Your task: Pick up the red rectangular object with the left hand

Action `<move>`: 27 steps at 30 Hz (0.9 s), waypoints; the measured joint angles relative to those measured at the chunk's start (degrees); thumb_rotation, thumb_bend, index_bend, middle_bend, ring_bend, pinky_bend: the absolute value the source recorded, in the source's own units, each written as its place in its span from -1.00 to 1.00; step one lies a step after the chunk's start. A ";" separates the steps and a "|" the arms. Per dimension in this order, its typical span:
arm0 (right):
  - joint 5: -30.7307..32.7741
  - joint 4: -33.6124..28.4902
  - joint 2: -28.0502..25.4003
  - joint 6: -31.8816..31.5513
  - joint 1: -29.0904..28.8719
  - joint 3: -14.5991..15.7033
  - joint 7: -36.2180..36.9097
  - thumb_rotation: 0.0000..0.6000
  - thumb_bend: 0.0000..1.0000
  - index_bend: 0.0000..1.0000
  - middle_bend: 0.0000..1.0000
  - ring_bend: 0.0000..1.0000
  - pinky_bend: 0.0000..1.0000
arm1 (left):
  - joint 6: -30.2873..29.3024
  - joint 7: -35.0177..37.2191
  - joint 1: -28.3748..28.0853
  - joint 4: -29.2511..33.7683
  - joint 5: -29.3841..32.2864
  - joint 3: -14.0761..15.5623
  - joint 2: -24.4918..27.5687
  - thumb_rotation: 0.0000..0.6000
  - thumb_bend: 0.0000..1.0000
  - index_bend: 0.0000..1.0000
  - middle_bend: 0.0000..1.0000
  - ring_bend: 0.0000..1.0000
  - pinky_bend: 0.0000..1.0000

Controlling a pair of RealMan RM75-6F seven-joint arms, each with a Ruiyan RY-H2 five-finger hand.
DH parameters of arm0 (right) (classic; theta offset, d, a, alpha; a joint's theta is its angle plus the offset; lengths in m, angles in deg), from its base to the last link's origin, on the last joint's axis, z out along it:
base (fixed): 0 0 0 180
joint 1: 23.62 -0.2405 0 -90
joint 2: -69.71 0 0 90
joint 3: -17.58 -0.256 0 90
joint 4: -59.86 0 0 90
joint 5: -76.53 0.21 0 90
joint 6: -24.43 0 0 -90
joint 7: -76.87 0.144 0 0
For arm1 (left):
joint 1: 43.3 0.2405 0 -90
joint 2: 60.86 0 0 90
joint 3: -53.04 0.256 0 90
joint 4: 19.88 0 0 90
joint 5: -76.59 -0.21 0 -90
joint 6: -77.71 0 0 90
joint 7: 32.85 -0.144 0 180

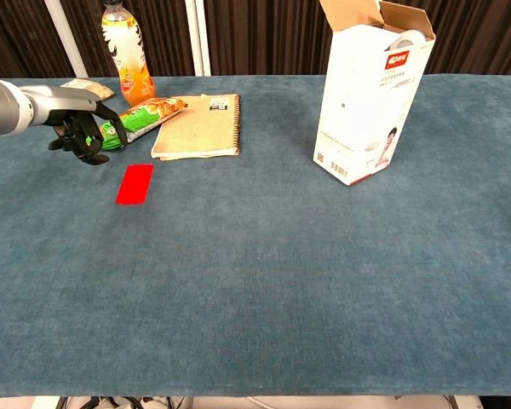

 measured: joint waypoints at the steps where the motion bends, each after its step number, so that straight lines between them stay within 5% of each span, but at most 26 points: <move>1: 0.11 -0.10 -0.04 -0.02 0.05 0.00 0.02 1.00 -0.75 -0.63 -0.82 -0.72 -0.70 | 0.51 0.05 -0.23 -0.70 0.42 -0.10 -0.31 1.00 -0.22 -0.40 0.46 0.51 0.55; 16: 1.03 -0.58 -0.40 0.09 0.24 -0.35 0.91 1.00 -0.74 -0.63 -0.82 -0.72 -0.70 | 3.71 -0.75 -1.75 -12.80 5.23 0.53 -8.55 1.00 -0.19 -0.36 0.46 0.51 0.55; 27: 1.24 -0.50 -0.37 0.01 0.26 -0.54 1.04 1.00 -0.75 -0.63 -0.82 -0.72 -0.70 | 6.16 -0.03 -1.98 -15.40 5.11 -0.17 -10.68 1.00 -0.19 -0.32 0.47 0.52 0.56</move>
